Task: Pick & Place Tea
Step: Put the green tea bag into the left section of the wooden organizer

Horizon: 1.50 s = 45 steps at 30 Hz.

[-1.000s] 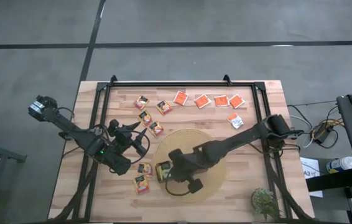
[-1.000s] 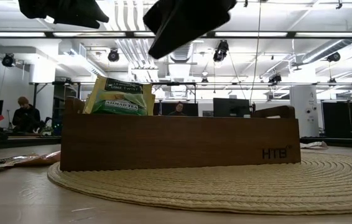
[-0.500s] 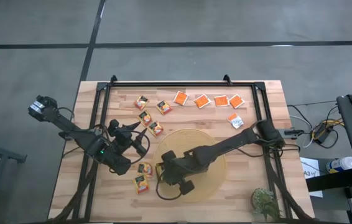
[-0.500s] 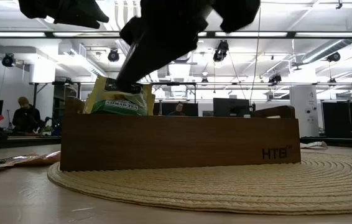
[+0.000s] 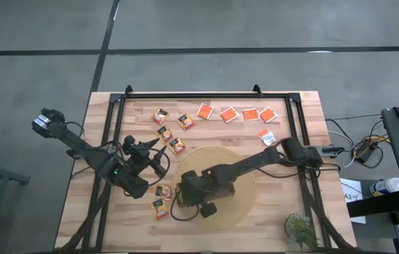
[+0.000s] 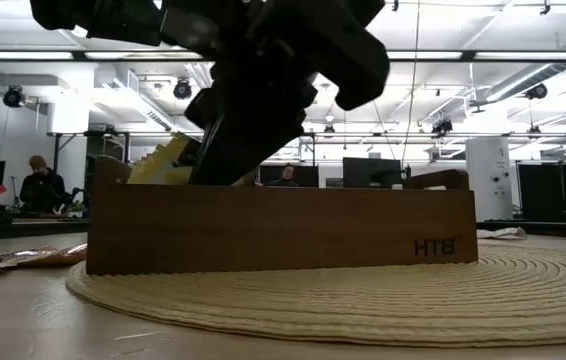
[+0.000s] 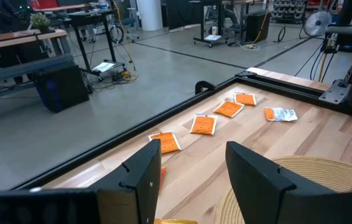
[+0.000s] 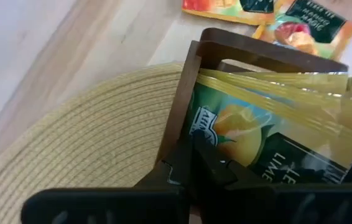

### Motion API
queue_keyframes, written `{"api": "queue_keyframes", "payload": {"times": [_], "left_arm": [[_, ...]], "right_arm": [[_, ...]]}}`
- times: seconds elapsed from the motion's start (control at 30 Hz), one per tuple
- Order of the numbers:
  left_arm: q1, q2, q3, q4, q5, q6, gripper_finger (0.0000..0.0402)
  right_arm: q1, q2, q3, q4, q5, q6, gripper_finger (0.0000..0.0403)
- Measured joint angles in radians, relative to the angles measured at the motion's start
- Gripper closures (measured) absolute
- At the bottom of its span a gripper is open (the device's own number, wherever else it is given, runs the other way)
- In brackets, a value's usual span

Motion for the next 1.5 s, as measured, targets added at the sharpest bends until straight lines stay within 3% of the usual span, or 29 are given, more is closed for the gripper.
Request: {"api": "queue_keyframes", "payload": {"times": [0.7,1.03,1.37,1.5], "left_arm": [[0.000,0.000,-0.001,0.000,0.001,0.000,0.0227],[0.000,0.000,-0.001,0.000,0.002,-0.001,0.0227],[0.000,0.000,0.000,0.000,0.002,-0.001,0.0227],[0.000,0.000,0.000,0.004,0.002,-0.002,0.0227]], "right_arm": [[0.006,-0.084,0.008,-0.067,-0.020,0.024,0.0394],[0.010,-0.087,0.002,0.093,-0.011,0.023,0.0394],[-0.004,-0.077,-0.092,0.116,0.056,0.049,0.0394],[-0.010,-0.057,-0.087,0.103,-0.021,0.050,0.0394]]}}
